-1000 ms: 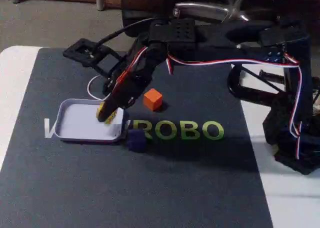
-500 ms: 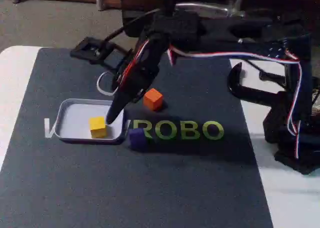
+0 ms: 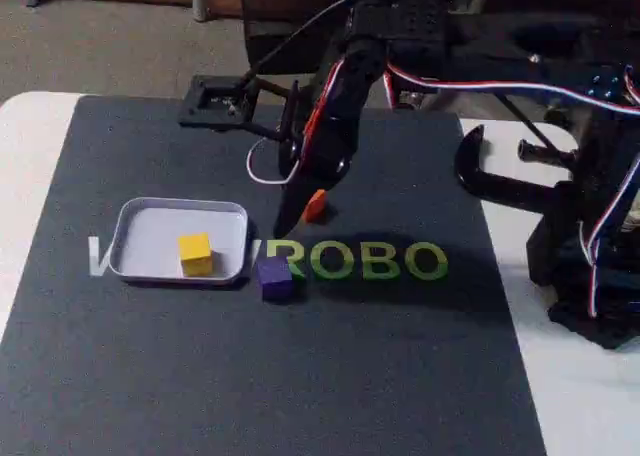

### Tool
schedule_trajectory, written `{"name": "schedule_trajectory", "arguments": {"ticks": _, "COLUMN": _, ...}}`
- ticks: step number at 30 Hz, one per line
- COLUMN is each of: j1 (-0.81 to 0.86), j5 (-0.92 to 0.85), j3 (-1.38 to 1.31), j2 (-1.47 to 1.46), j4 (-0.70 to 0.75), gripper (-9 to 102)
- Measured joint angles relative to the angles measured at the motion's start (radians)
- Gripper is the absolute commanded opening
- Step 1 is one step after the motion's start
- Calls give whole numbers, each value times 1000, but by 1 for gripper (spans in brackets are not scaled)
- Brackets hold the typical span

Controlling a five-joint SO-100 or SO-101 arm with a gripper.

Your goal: Move blocks one by one until all three blocks are in the tray.

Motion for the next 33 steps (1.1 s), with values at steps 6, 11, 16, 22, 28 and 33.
{"name": "schedule_trajectory", "arguments": {"ticks": 6, "j1": -31, "j5": -48, "j3": 5, "j2": 0, "j4": 0, "gripper": 23}}
{"name": "schedule_trajectory", "arguments": {"ticks": 11, "j1": -58, "j5": -63, "j3": 49, "j2": 0, "j4": 0, "gripper": 23}}
{"name": "schedule_trajectory", "arguments": {"ticks": 16, "j1": -69, "j5": -78, "j3": 126, "j2": 0, "j4": -14, "gripper": 23}}
{"name": "schedule_trajectory", "arguments": {"ticks": 22, "j1": -71, "j5": -84, "j3": 156, "j2": 11, "j4": -44, "gripper": 23}}
{"name": "schedule_trajectory", "arguments": {"ticks": 28, "j1": -101, "j5": -84, "j3": 156, "j2": 11, "j4": -66, "gripper": 23}}
{"name": "schedule_trajectory", "arguments": {"ticks": 33, "j1": -123, "j5": -64, "j3": 147, "j2": -31, "j4": -92, "gripper": 23}}
